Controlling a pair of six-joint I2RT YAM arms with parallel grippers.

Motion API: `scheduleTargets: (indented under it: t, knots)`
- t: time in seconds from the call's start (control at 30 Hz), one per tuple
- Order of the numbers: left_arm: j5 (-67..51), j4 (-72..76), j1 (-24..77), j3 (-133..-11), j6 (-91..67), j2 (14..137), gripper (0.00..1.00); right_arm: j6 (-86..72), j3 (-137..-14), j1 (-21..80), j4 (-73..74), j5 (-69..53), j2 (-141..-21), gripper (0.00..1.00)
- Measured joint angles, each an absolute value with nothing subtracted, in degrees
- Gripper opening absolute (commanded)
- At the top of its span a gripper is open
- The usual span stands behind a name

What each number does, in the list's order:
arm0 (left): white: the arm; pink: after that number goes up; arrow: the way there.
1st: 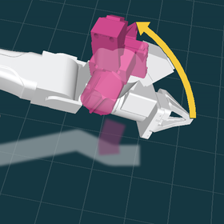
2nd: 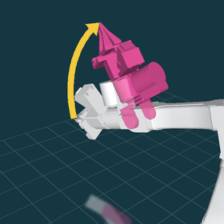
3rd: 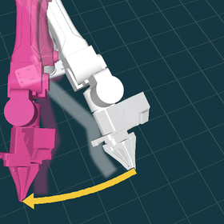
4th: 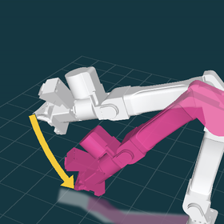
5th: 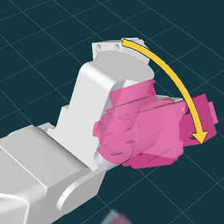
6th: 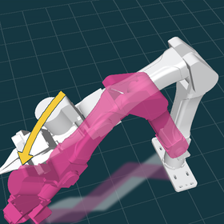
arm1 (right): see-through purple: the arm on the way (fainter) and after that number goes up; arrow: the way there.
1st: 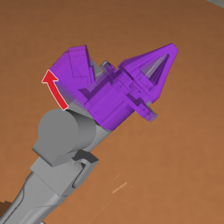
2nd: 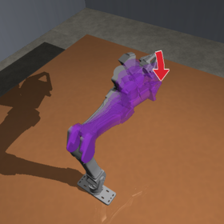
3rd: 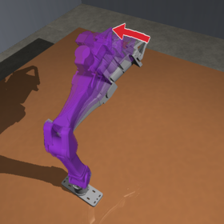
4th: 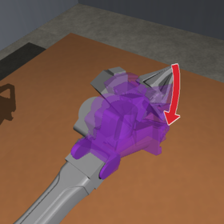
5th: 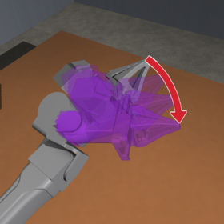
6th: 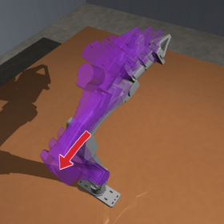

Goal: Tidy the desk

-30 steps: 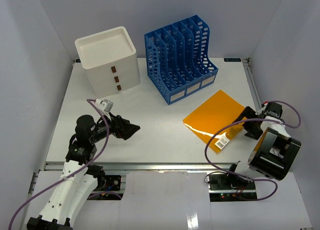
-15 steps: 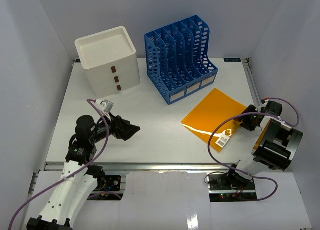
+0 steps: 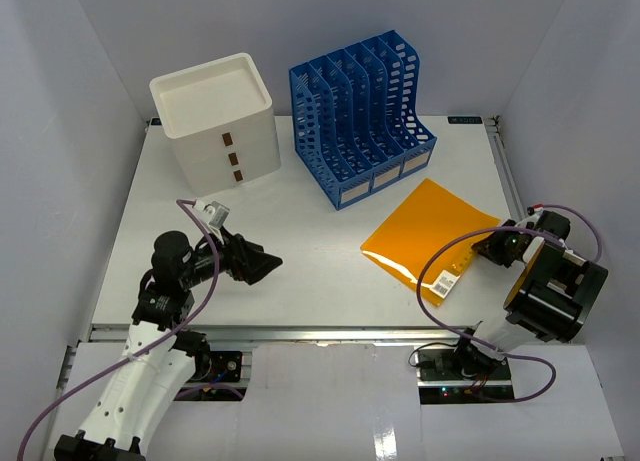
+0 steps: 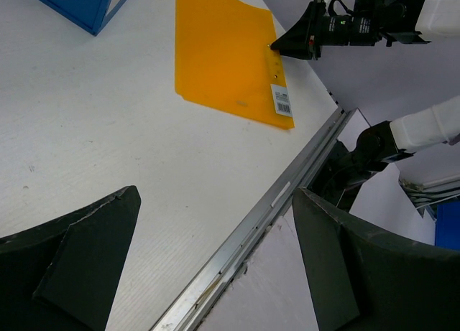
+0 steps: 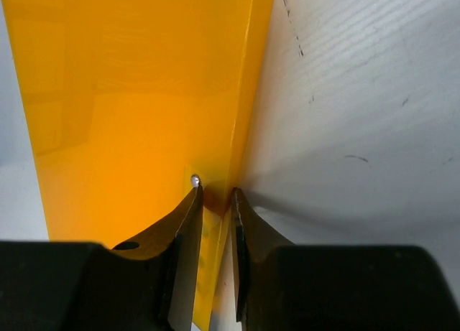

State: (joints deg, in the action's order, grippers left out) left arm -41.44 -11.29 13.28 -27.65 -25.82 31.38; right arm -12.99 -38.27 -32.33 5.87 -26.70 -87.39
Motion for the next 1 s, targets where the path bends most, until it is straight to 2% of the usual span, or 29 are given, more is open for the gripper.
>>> scheduleTargets:
  t: [0.13, 0.33, 0.57, 0.77, 1.0]
  knots:
    - [-43.3, -10.3, 13.3, -27.4, -26.7, 31.5, 0.98, -11.8, -36.6, -33.5, 7.0, -28.3, -85.4, 0.08]
    - [-46.1, -6.6, 13.3, -25.2, -30.2, 32.1, 0.98, -10.0, -35.3, -34.5, 8.5, -31.3, -82.2, 0.08]
    - [-46.5, 4.4, 14.7, -17.7, -41.5, 32.0, 0.98, -8.8, -35.0, -35.8, 10.5, -35.5, -80.2, 0.08]
    - [-39.7, 15.4, 25.0, -12.7, -49.8, 36.2, 0.98, -8.2, -35.4, -36.8, 14.2, -38.3, -79.9, 0.08]
    - [-27.9, 27.2, 39.8, -13.6, -53.6, 52.0, 0.98, -7.3, -35.5, -37.4, 17.1, -41.3, -77.0, 0.08]
